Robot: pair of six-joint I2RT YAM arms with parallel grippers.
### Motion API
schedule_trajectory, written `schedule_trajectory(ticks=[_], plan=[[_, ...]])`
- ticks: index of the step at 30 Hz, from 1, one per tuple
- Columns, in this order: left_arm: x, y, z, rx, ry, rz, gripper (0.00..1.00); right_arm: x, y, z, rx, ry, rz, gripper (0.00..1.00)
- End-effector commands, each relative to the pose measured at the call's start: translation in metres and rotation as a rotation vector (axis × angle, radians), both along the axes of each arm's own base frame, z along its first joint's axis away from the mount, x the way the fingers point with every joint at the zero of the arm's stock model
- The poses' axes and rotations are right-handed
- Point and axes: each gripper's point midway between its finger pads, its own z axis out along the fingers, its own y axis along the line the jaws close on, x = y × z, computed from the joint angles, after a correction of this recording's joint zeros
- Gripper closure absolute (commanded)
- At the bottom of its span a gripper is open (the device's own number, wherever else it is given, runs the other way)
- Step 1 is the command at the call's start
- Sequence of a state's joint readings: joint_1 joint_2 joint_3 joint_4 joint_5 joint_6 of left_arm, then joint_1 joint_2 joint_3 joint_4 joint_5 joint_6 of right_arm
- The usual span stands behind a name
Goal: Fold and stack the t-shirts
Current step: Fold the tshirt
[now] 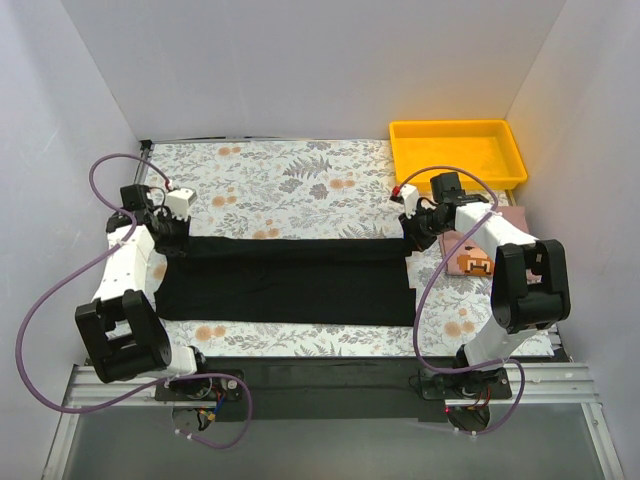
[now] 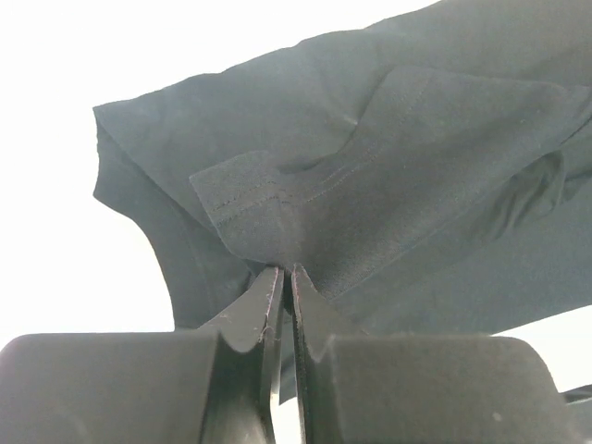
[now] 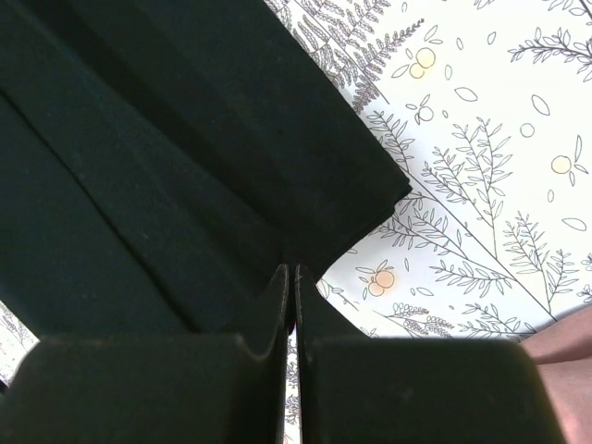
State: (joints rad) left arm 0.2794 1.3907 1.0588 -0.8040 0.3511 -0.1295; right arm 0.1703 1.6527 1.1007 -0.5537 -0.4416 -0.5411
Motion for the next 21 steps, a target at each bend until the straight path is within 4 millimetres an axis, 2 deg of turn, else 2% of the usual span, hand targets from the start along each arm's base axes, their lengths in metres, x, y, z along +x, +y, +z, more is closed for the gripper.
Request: schedule_trajectory(ticks=[1,5,12,13,14,15,19,21], plan=[[-0.009,0.001,-0.003,0.01,0.004,-0.017,1.0,-0.007,-0.001,0.007,0.005,-0.013,0.022,0.99],[-0.022,-0.005,-0.016,-0.007,0.04,-0.025,1.0,-0.014,-0.002,-0.009,-0.01,0.031,0.033,0.99],[-0.048,-0.006,-0.044,0.014,0.105,-0.062,1.0,-0.028,-0.006,-0.024,-0.038,0.071,0.054,0.99],[-0.049,-0.006,-0.046,0.017,0.11,-0.067,0.98,-0.03,-0.007,-0.026,-0.042,0.075,0.053,0.99],[-0.052,-0.007,-0.05,0.015,0.125,-0.068,0.9,-0.032,-0.008,-0.027,-0.047,0.082,0.052,0.99],[-0.054,-0.007,-0.052,0.016,0.133,-0.072,0.87,-0.035,-0.009,-0.03,-0.049,0.094,0.052,0.95],[-0.061,-0.012,-0.051,0.001,0.147,-0.114,0.75,-0.046,-0.009,-0.031,-0.048,0.123,0.063,0.6],[-0.067,-0.019,-0.044,-0.027,0.143,-0.186,0.71,-0.047,-0.01,-0.025,-0.052,0.111,0.071,0.48]])
